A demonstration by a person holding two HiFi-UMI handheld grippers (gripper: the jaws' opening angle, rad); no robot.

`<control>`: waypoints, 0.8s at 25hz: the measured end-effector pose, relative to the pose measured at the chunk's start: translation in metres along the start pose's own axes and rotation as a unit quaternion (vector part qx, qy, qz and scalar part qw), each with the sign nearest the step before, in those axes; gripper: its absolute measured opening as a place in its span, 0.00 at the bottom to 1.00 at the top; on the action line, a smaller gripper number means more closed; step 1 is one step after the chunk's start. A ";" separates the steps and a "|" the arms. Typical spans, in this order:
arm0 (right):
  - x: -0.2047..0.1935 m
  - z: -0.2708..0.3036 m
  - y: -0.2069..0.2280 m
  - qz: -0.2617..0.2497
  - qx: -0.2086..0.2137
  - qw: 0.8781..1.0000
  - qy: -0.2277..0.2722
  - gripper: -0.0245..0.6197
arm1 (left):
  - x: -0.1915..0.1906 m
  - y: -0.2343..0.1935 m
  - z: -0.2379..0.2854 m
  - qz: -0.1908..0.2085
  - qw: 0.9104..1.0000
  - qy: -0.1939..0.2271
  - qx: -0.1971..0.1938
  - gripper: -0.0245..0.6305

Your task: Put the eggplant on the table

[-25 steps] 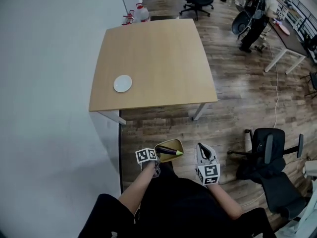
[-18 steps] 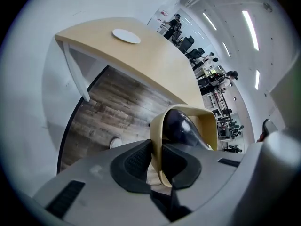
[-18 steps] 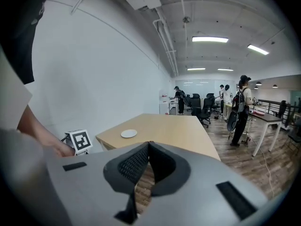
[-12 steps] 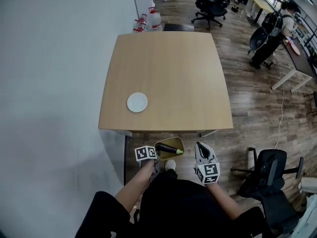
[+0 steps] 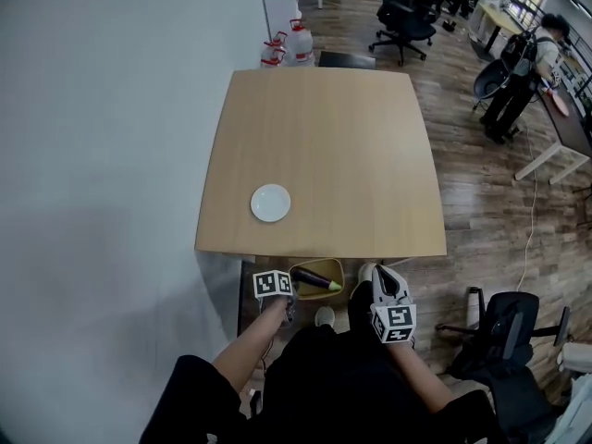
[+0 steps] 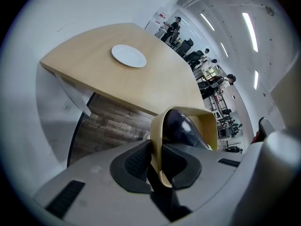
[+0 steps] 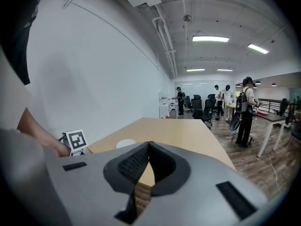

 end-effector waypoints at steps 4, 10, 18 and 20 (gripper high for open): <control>-0.002 0.019 0.008 0.006 -0.004 1.000 -0.003 0.13 | 0.003 -0.009 0.005 -0.035 0.999 0.009 -0.006 0.09; 0.008 0.061 -0.009 -0.004 0.043 0.999 0.006 0.13 | 0.020 -0.016 -0.001 -0.064 0.997 0.031 -0.001 0.09; 0.025 0.145 0.000 0.018 0.077 0.997 0.024 0.13 | 0.089 -0.018 -0.008 -0.076 0.996 0.050 0.023 0.09; 0.029 0.168 0.007 0.030 0.079 0.996 0.018 0.13 | 0.114 -0.012 -0.007 -0.077 0.995 0.051 0.031 0.09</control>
Point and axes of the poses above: the fingertips, and each gripper's own axes: z forward along the fingers, y to its right, x out of its top, the point moved 7 cm from there along -z, backward along the fingers, and after that the axes turned 10 degrees about -z, right-handed, at the moved point
